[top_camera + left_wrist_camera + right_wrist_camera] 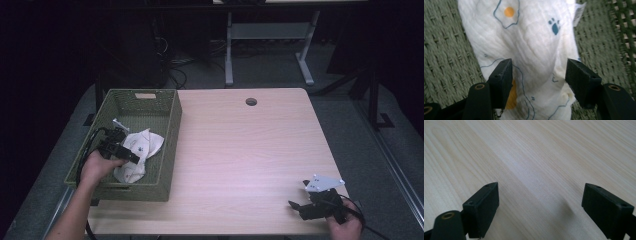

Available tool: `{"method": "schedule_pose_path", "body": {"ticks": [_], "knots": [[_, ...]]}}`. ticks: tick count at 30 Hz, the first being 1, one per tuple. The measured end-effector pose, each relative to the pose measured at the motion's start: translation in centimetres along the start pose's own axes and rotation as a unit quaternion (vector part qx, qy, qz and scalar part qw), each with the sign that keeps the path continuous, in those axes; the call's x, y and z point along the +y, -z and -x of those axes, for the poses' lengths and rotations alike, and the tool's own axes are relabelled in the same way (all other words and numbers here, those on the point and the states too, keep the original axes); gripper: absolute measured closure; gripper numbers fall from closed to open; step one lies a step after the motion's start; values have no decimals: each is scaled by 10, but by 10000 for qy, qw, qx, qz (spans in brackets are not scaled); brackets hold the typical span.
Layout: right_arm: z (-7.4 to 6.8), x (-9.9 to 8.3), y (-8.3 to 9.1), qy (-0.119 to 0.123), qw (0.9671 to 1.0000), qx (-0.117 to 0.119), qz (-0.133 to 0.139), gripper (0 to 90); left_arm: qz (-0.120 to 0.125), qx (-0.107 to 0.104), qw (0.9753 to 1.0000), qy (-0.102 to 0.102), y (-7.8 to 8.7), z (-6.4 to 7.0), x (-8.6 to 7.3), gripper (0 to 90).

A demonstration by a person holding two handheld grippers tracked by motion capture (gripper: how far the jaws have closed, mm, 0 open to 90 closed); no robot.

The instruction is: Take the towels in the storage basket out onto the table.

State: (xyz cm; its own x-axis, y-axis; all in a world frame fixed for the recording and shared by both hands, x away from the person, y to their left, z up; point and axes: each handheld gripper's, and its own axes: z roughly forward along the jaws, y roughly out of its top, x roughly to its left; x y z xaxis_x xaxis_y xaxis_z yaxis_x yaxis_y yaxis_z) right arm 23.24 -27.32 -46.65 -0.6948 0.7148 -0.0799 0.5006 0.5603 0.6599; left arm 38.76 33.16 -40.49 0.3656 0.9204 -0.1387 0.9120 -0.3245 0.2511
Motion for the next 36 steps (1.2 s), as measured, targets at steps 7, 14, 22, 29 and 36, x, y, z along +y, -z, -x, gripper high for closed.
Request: {"method": "schedule_pose_path", "body": {"ticks": [7,14,22,29,36], "knots": [[0,0,0,22,10000,5,1,140,-73,-18,9999,70,-4,-2,3,450],[1,0,-1,97,10000,-5,-22,140,-309,80,9995,44,-14,-2,6,488],[-1,1,-2,72,10000,6,-11,140,-488,67,9988,-52,-18,2,6,574],[-1,2,-3,126,9999,5,-64,140,-461,295,9980,-303,-15,7,7,717],[-2,3,-5,157,9999,12,-44,140,-19,147,9996,-228,-4,12,10,762]]}}
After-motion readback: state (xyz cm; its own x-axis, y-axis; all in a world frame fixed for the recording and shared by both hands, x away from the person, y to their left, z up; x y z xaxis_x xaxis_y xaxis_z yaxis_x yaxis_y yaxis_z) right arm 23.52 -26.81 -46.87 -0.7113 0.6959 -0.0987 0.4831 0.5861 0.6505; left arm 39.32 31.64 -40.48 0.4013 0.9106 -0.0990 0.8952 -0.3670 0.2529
